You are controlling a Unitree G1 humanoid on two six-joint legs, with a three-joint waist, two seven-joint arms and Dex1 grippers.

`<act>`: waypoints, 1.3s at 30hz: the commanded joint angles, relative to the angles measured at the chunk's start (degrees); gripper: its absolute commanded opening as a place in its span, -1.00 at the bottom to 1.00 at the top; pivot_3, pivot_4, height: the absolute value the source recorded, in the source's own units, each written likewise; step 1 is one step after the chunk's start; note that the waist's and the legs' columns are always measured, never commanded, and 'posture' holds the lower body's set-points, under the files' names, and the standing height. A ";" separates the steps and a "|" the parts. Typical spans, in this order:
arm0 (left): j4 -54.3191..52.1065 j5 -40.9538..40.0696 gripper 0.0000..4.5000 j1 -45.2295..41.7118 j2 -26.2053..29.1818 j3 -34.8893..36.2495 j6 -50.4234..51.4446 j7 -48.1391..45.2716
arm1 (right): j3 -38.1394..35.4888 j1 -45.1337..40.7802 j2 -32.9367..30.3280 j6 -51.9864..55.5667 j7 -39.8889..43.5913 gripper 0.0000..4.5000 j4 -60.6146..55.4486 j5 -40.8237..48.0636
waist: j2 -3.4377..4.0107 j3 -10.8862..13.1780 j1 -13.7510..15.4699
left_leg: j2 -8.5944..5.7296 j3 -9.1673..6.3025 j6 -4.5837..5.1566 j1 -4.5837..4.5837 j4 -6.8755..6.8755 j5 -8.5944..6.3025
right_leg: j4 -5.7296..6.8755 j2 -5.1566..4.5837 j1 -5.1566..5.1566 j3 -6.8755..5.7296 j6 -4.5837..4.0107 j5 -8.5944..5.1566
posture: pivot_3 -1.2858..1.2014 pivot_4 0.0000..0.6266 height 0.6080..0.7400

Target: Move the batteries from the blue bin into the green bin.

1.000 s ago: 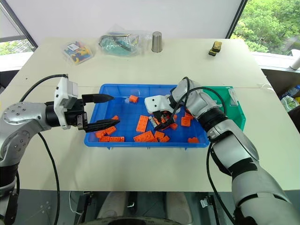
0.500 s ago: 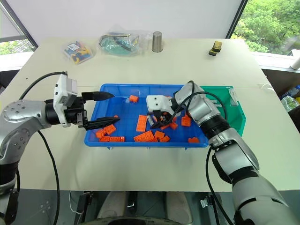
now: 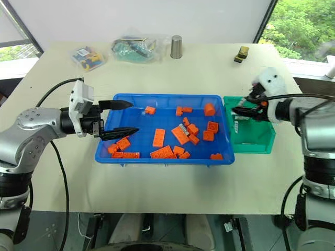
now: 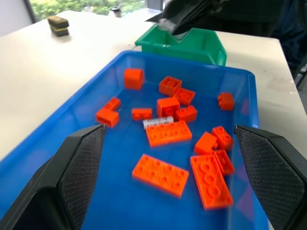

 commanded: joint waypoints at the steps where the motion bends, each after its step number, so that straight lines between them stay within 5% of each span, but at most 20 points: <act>1: 0.31 0.72 1.00 -1.40 -0.57 -0.32 -1.69 -0.86 | -2.22 2.76 -0.26 0.88 -3.14 0.22 -3.94 2.24 | 0.00 0.00 -0.12 | 0.01 -0.01 0.00 0.01 -0.01 0.00 | 0.00 0.06 0.00 0.02 0.00 0.00 | 0.03 -0.52 0.99; 4: 0.86 1.10 1.00 -1.78 -0.85 -0.50 -2.05 -1.41 | -1.30 2.53 -0.28 -0.05 -5.01 0.91 -3.10 3.23 | 0.02 0.01 0.01 | 0.00 0.00 0.00 -0.01 0.00 0.00 | 0.02 0.10 -0.04 0.07 0.00 0.00 | 0.03 -0.52 0.99; 5: 0.86 1.16 1.00 -1.75 -0.83 -0.44 -2.11 -1.55 | -0.32 1.80 -0.76 -1.16 -5.16 0.98 -2.45 3.25 | 0.02 0.01 0.13 | 0.00 0.00 0.00 -0.02 0.00 0.00 | 0.02 0.09 -0.04 0.08 0.01 0.00 | 0.03 -0.52 0.99; 15: -1.52 0.79 1.00 0.21 0.03 1.39 -1.40 -1.12 | 13.86 -12.95 6.12 -6.09 -4.51 0.98 2.38 5.89 | 0.02 0.01 -0.01 | 0.06 -0.02 0.00 -0.02 0.00 0.00 | 0.02 0.11 -0.05 0.08 0.01 0.00 | 0.03 -0.52 0.99; 26: -4.89 -0.37 1.00 2.60 1.65 3.51 0.25 0.53 | 32.99 -14.90 10.79 -22.50 0.28 0.98 15.10 -3.62 | -0.01 0.02 0.37 | 0.00 -0.02 0.01 -0.11 0.09 0.00 | 0.00 -0.02 -0.04 0.06 0.02 0.00 | 0.03 -0.52 0.99; 39: -8.14 -1.43 1.00 6.25 2.77 5.86 1.52 2.60 | 27.64 -9.84 9.59 -14.34 1.20 0.98 8.50 0.11 | -0.01 0.02 0.53 | 0.04 -0.04 0.01 -0.10 0.06 0.00 | 0.02 -0.01 -0.05 0.04 0.02 0.00 | 0.03 -0.52 0.99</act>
